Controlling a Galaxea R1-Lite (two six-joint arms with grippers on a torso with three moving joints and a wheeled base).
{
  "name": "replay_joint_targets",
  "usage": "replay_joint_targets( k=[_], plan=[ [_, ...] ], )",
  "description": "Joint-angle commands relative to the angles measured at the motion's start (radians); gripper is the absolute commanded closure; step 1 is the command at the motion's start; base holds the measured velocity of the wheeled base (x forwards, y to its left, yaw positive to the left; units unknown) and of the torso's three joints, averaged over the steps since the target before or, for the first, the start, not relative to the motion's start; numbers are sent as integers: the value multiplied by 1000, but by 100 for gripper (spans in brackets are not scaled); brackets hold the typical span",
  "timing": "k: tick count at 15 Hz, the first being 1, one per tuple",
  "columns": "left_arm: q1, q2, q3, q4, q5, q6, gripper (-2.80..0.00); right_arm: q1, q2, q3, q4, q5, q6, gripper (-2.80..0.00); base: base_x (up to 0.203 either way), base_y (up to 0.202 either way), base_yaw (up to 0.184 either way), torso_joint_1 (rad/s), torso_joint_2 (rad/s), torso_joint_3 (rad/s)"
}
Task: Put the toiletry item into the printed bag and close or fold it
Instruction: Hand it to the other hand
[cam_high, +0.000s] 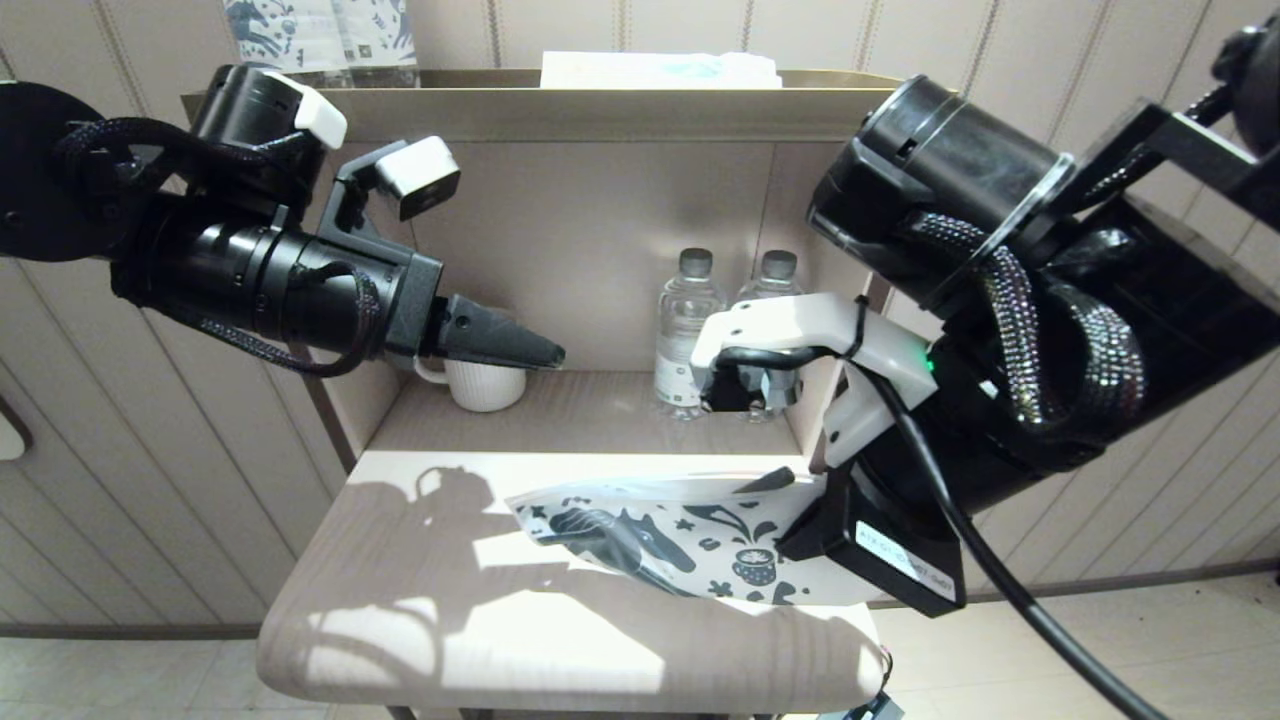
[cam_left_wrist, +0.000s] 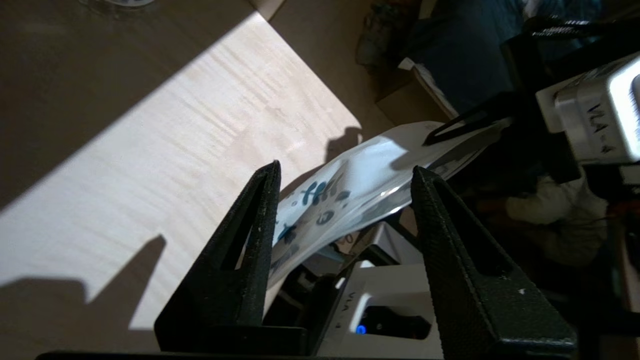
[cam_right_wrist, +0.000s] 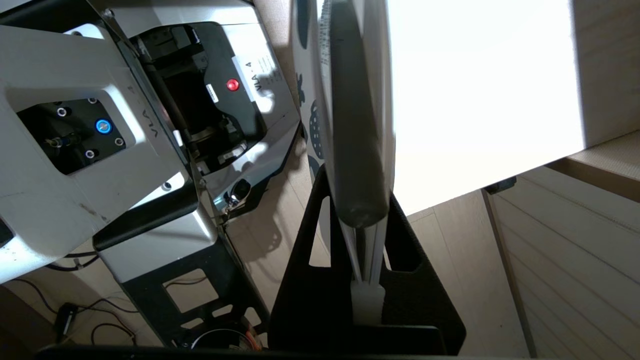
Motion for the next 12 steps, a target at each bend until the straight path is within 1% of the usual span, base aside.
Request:
replay_joint_targets(
  k=[1, 2, 3, 5, 6, 8, 12],
  plan=[
    [-41, -3, -25, -10, -4, -136, 0, 8, 11, 0, -1, 2, -3, 0, 0, 0, 0, 0, 0, 0],
    [-65, -2, -32, -33, -3, -214, 0, 8, 16, 0, -3, 4, -3, 0, 0, 0, 0, 0, 0, 0],
    [-96, 2, -31, -67, 0, -276, 0, 8, 18, 0, -3, 9, -2, 0, 0, 0, 0, 0, 0, 0],
    [-136, 7, -37, -83, 3, -360, 0, 8, 18, 0, -12, 16, -3, 0, 0, 0, 0, 0, 0, 0],
    [-152, 10, -38, -93, 22, -384, 0, 8, 18, 0, -21, 16, -3, 0, 0, 0, 0, 0, 0, 0],
    [-183, 32, -32, -108, 64, -400, 0, 8, 10, 0, -26, 19, -4, 0, 0, 0, 0, 0, 0, 0],
    [-208, 75, -38, -116, 69, -432, 0, 7, 11, 0, -55, 28, -6, 0, 0, 0, 0, 0, 0, 0]
  ],
)
